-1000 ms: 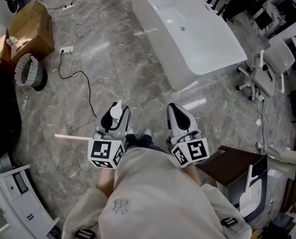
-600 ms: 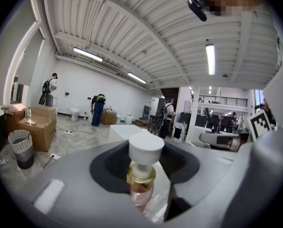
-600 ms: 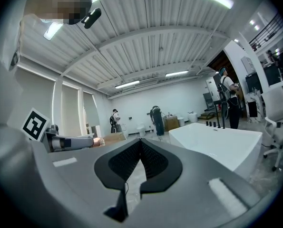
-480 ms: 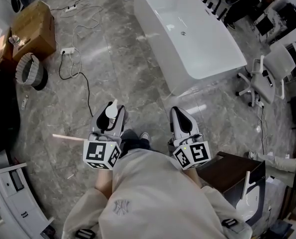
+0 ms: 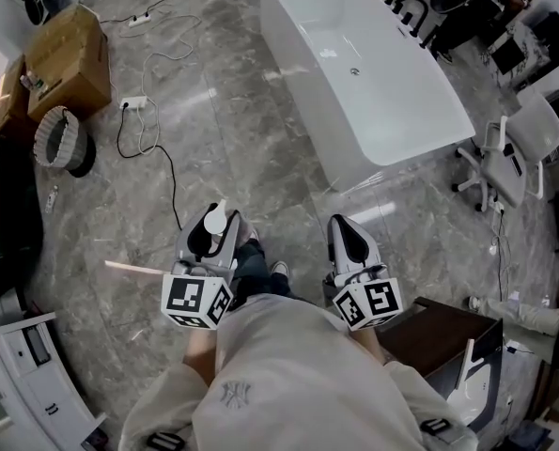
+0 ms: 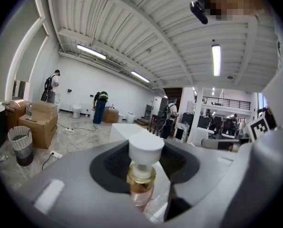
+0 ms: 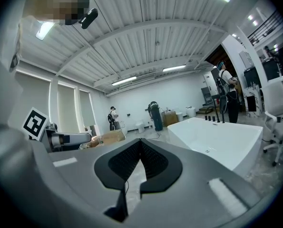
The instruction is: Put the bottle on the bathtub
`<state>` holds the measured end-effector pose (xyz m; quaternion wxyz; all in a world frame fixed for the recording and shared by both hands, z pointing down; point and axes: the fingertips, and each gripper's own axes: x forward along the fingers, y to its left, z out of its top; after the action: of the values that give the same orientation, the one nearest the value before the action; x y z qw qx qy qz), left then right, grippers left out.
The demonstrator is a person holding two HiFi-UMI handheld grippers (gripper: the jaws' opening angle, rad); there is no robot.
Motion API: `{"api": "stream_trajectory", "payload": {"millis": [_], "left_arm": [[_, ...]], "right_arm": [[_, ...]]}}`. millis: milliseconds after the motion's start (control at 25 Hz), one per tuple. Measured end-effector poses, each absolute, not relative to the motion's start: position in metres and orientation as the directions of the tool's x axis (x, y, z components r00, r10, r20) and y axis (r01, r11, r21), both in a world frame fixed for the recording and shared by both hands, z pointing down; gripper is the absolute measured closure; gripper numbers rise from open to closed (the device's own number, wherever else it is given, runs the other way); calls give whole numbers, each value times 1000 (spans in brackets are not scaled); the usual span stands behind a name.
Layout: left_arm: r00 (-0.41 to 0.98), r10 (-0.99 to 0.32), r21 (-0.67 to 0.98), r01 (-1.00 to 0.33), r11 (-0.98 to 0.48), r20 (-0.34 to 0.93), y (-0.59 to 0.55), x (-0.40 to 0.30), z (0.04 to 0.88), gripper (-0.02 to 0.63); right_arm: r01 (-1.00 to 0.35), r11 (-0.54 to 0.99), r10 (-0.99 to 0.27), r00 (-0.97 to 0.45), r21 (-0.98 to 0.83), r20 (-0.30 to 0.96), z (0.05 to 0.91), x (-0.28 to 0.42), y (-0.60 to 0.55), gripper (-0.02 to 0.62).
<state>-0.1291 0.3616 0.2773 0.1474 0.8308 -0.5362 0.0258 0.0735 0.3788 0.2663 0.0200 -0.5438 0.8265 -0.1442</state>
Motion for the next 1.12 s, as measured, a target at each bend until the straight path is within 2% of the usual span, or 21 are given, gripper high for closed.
{"api": "stream_trajectory", "payload": {"millis": [520,880,1120], "left_arm": [[506,-842,195,-859,-473,188,259,-174,267,391],[519,-837,190,-852,-488,174,226,-202,263,391],[516,-834,208,-853,-478,196,218,-202,269,391]], "right_arm": [[-922,281,-939,-321,-267,120,260,31,284,597],[-934,199,-956,-252,-295,151,273,21,270,597],[-934,206,-955,-257,-292,146,270,22,262,597]]}}
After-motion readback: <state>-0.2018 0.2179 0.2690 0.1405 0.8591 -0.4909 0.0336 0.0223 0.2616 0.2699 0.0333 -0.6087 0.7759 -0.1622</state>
